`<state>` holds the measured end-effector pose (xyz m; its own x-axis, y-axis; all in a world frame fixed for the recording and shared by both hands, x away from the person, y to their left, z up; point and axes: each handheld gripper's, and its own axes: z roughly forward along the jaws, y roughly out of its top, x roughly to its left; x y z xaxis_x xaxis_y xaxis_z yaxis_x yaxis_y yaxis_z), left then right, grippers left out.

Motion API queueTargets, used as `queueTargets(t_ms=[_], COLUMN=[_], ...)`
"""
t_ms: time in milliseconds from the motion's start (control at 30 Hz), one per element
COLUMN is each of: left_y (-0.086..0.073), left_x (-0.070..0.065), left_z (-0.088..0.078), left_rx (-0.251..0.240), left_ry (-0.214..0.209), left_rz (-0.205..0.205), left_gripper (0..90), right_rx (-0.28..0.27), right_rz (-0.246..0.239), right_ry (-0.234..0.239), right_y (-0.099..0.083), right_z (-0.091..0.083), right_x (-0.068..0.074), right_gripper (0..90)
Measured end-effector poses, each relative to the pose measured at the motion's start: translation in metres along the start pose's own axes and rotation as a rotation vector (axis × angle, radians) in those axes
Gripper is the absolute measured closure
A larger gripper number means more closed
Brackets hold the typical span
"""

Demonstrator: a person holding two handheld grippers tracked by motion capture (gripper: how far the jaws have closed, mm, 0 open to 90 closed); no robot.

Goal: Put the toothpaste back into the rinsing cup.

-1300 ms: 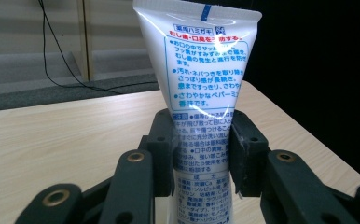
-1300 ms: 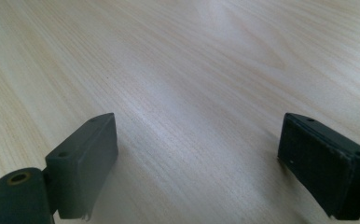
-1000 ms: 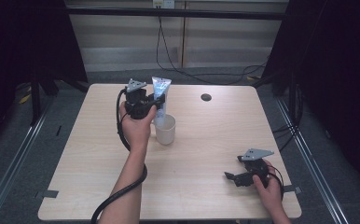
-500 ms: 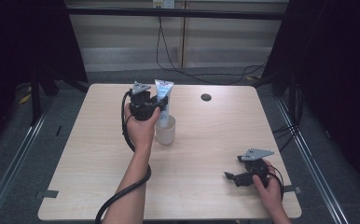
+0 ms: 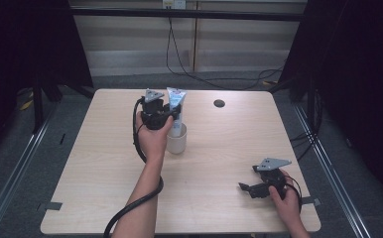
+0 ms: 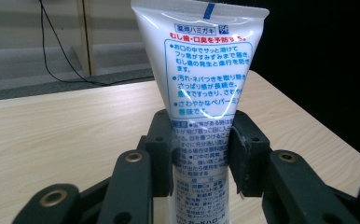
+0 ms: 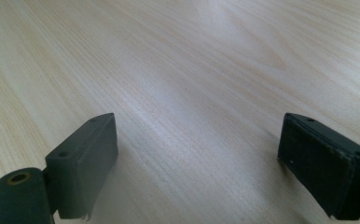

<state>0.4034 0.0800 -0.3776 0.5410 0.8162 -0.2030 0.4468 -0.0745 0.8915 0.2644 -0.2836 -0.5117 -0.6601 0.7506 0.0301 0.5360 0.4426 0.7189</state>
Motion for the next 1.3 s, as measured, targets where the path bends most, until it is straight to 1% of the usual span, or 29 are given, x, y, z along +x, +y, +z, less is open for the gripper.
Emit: queueTargets(t_ms=[567, 767, 1300], left_y=[-0.010, -0.015, -0.024], left_x=[-0.001, 0.001, 0.002], left_z=[0.003, 0.003, 0.003], left_rx=[0.017, 0.023, 0.039], left_ry=[0.009, 0.017, 0.020], left_rz=[0.006, -0.002, 0.000], left_gripper=[64.0, 63.8, 63.4], right_rx=[0.000, 0.000, 0.000], right_rz=[0.000, 0.000, 0.000], right_ry=[0.000, 0.000, 0.000], right_y=[0.000, 0.000, 0.000], right_z=[0.000, 0.000, 0.000], right_x=[0.000, 0.000, 0.000], right_gripper=[11.4, 11.4, 11.5])
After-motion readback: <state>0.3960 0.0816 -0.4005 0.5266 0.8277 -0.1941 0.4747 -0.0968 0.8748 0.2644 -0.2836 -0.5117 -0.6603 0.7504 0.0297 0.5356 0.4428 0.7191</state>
